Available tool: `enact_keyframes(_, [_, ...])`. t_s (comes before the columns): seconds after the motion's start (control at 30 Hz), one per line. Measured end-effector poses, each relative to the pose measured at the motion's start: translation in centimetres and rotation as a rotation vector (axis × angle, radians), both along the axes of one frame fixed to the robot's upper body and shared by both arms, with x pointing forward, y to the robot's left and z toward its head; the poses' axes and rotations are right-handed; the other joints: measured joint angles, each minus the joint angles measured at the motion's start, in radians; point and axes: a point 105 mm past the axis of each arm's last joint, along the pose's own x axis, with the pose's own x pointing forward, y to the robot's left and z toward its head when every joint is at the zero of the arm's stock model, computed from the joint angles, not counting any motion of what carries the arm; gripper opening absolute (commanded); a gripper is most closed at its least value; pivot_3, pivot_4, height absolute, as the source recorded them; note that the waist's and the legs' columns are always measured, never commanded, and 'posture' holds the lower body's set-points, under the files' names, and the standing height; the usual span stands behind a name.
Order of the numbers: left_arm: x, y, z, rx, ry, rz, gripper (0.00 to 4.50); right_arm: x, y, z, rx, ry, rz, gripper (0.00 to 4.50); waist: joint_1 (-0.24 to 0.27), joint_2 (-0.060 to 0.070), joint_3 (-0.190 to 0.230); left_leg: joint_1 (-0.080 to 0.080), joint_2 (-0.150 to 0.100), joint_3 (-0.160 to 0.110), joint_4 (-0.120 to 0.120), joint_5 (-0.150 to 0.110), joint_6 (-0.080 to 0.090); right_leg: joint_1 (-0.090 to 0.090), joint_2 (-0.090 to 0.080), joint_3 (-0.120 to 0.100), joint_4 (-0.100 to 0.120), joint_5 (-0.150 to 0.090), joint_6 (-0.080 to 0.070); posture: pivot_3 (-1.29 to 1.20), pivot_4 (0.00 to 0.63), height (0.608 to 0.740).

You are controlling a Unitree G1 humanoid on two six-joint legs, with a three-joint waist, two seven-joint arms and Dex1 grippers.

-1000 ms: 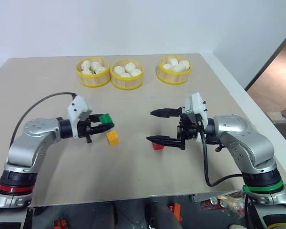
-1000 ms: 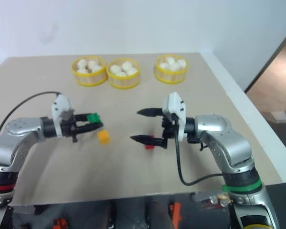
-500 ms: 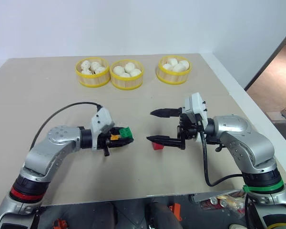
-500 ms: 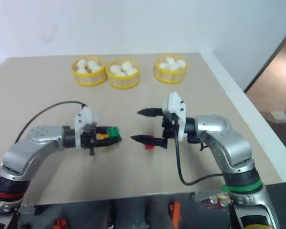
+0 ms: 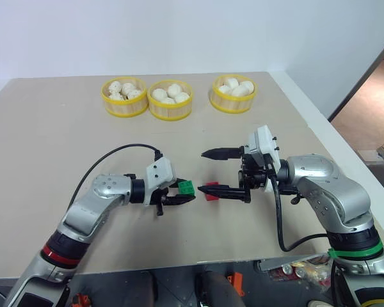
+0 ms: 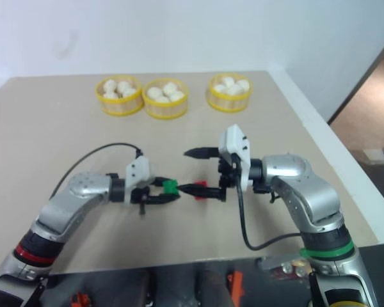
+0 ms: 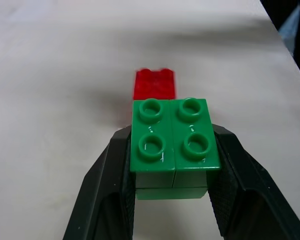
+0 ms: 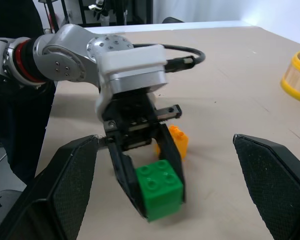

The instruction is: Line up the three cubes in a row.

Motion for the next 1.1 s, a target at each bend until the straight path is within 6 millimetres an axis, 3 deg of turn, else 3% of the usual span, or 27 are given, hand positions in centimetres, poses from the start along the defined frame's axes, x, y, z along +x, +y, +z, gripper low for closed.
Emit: enact_keyframes(1.1, [0.7,0.8,-2.7,0.109,0.023,0.047,1.34,-0.3,-0.6,-1.1,-0.021,0.036,-0.002,4.50,0.001,0.000,0.000,0.000,0.000,0.000,0.000,0.000,0.000,0.000,0.000,0.000,0.000,0.000,-0.001,0.00,0.150,0.740])
